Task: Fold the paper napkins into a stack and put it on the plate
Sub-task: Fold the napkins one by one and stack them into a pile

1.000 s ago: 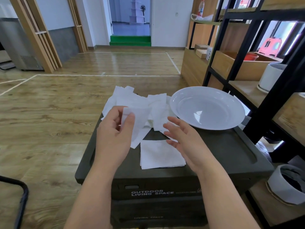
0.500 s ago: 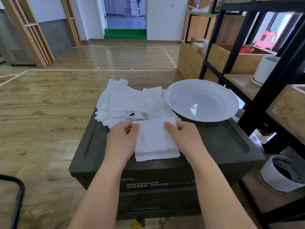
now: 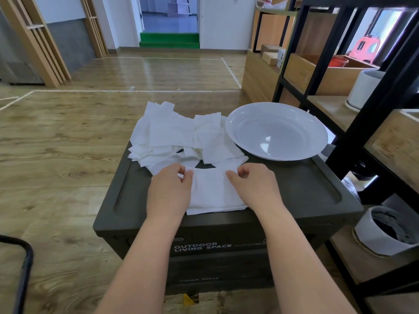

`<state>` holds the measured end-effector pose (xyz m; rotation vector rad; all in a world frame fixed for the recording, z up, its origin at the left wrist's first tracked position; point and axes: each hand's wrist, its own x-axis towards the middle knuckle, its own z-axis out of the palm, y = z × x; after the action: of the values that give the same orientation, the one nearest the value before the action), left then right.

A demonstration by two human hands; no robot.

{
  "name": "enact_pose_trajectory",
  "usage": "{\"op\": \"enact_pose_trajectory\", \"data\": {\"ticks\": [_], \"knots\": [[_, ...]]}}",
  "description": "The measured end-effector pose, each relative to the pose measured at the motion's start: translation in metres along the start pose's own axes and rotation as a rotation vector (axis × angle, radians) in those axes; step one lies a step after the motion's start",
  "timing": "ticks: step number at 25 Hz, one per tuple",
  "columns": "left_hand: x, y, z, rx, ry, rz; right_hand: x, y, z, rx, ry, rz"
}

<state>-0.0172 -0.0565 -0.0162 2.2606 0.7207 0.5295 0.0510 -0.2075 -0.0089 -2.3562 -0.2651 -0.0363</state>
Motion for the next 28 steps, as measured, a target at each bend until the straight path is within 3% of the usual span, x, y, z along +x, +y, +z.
{"op": "enact_pose_trajectory", "data": {"ticks": [8, 15, 21, 26, 28], "knots": [[0.0, -0.004, 0.002, 0.059, -0.082, -0.017, 0.006, 0.004, 0.005, -0.068, -0.012, 0.024], [0.001, -0.002, 0.0, 0.115, 0.046, 0.101, 0.002, 0.001, 0.007, -0.091, 0.085, 0.006], [0.002, -0.002, 0.015, 0.089, -0.171, 0.218, -0.004, -0.008, 0.02, -0.141, -0.083, -0.066], [0.013, 0.002, 0.016, 0.082, -0.199, 0.162, -0.004, -0.007, 0.022, -0.173, -0.103, -0.075], [0.027, 0.014, 0.018, 0.067, -0.101, 0.111, -0.001, -0.006, 0.019, -0.124, -0.109, -0.075]]}}
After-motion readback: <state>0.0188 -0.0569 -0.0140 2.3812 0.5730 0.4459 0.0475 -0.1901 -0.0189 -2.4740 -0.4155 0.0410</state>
